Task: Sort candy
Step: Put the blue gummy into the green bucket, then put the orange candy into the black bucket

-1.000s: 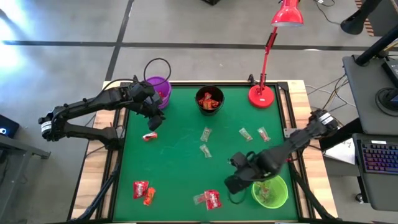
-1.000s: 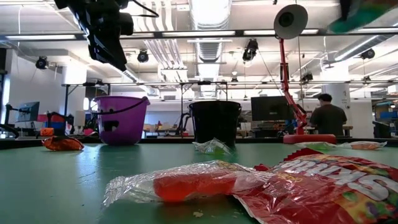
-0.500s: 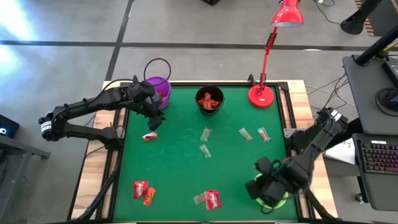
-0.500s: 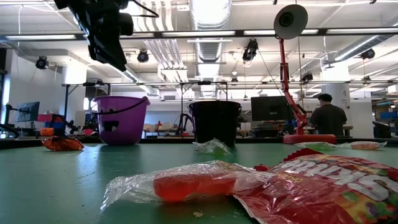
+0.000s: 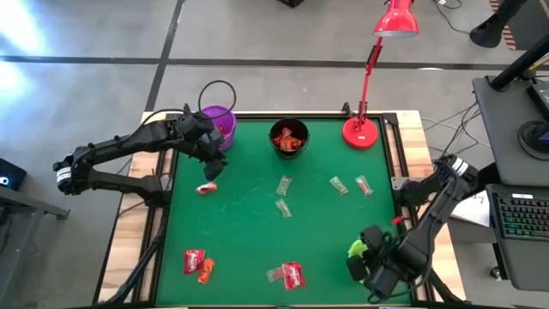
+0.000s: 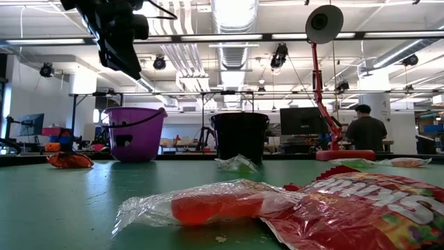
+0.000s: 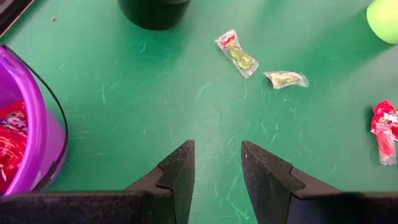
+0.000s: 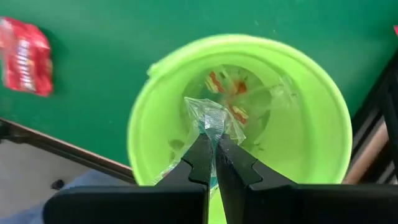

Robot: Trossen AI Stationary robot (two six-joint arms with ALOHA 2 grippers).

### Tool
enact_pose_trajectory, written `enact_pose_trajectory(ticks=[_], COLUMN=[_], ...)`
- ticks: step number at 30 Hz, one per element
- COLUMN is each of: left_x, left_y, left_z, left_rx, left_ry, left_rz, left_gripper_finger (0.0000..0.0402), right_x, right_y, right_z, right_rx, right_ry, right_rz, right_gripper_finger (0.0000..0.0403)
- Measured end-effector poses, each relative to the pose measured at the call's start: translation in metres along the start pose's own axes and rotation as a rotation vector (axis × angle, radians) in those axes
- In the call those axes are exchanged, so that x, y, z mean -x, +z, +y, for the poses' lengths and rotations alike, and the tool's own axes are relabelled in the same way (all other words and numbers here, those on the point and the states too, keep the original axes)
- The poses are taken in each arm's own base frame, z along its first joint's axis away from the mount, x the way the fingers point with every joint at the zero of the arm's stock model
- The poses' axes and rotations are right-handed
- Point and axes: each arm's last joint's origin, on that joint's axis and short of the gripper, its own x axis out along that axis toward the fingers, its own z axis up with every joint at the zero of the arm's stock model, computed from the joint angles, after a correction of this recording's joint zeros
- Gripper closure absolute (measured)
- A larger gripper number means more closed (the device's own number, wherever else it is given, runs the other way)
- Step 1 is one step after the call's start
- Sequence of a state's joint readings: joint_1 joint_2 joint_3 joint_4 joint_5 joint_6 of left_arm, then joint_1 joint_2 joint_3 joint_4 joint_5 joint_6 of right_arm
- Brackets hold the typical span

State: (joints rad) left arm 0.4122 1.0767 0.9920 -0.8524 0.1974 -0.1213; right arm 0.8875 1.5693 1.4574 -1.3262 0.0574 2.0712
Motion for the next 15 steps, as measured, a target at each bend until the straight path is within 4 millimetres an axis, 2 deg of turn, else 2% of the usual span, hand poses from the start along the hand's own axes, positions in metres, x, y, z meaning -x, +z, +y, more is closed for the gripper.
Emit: enact_pose_trajectory(ticks=[6, 15], left_x=[0.0000, 0.0000], left_y=[0.0000, -0.0001], left_z=[0.0000, -0.0001], left_rx=[-0.007, -0.007], left_ry=[-0.002, -0.003], left_rz=[0.000, 0.001], left_gripper_finger=[0.0288, 0.0288], right_x=[-0.0096, -0.0103], right_y=[-0.0047, -0.0047], right_z=[0.0042, 0.0036], right_rx=[-0.002, -0.002], right_ry=[-0.045, -0.062], right_rz=[0.027, 0.032], right_gripper_finger=[0.0384, 0.0323])
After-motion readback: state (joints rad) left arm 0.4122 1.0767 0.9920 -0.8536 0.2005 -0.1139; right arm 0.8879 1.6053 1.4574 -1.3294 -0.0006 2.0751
